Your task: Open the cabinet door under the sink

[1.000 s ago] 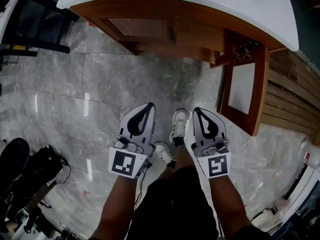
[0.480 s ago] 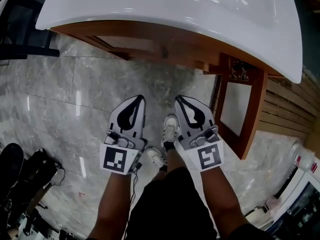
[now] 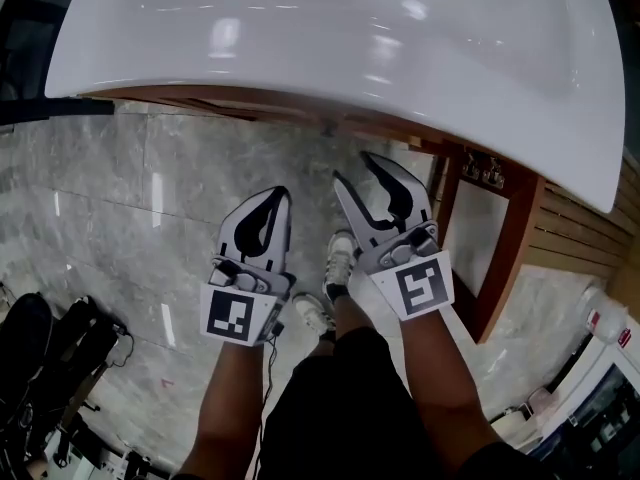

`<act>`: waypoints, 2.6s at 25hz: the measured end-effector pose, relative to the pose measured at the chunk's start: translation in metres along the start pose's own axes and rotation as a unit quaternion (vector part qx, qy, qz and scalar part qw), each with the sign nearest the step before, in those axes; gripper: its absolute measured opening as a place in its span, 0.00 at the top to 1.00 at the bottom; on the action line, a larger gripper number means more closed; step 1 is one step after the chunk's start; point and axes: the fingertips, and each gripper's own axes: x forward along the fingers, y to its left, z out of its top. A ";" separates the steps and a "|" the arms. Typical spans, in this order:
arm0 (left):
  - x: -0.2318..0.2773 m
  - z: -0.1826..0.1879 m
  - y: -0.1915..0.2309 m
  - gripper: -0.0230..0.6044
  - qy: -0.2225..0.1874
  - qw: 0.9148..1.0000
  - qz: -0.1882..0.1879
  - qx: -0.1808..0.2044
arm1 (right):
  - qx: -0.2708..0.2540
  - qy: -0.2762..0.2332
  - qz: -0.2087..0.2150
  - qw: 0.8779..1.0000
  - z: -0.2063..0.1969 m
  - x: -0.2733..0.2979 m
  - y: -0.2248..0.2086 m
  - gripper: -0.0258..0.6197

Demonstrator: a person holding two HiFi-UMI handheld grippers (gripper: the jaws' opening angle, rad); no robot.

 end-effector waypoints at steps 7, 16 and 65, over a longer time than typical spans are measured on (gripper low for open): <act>0.009 -0.001 0.011 0.94 0.002 1.000 0.014 0.007 | -0.009 -0.002 0.035 0.999 0.004 0.036 -0.012 0.63; 0.008 -0.004 0.010 0.94 0.017 0.999 0.027 0.005 | -0.015 -0.004 0.083 0.996 -0.001 0.059 -0.014 0.57; -0.061 -0.031 0.059 0.94 0.036 0.999 0.003 -0.025 | -0.024 0.046 0.058 0.997 -0.024 0.055 0.035 0.68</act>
